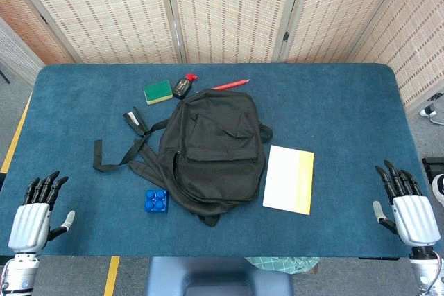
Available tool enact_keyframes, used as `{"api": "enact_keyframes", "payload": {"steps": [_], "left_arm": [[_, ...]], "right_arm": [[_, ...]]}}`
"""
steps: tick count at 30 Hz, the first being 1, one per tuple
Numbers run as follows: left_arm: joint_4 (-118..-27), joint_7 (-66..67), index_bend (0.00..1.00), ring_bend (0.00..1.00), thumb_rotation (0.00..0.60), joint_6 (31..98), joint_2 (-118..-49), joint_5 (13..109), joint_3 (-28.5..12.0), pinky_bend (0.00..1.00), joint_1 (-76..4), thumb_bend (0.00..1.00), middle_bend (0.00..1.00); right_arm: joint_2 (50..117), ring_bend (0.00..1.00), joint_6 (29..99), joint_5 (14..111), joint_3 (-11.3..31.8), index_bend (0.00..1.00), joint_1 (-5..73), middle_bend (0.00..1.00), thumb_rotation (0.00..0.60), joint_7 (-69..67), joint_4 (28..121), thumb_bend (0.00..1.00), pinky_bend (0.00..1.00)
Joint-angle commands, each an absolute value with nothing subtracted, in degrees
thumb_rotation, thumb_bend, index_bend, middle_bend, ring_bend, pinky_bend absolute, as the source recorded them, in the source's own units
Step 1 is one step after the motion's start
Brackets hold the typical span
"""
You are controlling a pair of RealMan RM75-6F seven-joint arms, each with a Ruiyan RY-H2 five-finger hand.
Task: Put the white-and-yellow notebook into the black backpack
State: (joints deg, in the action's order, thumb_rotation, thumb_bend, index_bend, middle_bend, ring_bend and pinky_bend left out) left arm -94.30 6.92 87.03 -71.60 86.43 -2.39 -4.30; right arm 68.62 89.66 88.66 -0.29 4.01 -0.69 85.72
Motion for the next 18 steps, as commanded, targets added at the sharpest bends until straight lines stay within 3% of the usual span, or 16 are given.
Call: {"api": "enact_keyframes", "payload": {"steps": [1, 10, 18], "left_arm": [[-94.31, 7.07, 0.16, 0.12, 0.600, 86.94, -71.70, 86.43, -2.41, 0.00, -4.40, 0.41, 0.10], [-94.85, 6.81, 0.16, 0.12, 0.600, 86.62, -71.21, 85.65, -2.16, 0.00, -4.07, 0.41, 0.10], [-95.39, 6.46, 0.16, 0.12, 0.600, 86.75, -70.83, 85.80, -1.93, 0.00, -3.84, 0.41, 0.10]], "right_arm": [[68.76, 0.10, 89.25, 88.88, 0.16, 0.03, 4.42, 0.03, 0.600, -0.66, 85.67, 0.50, 0.10], [70.03, 0.11, 87.80, 91.74, 0.99, 0.03, 6.67, 0.04, 0.600, -0.47, 83.08, 0.50, 0.10], [75.50, 0.12, 83.78, 95.68, 1.09, 0.03, 11.37, 0.06, 0.600, 1.01, 73.27, 0.50, 0.11]]}}
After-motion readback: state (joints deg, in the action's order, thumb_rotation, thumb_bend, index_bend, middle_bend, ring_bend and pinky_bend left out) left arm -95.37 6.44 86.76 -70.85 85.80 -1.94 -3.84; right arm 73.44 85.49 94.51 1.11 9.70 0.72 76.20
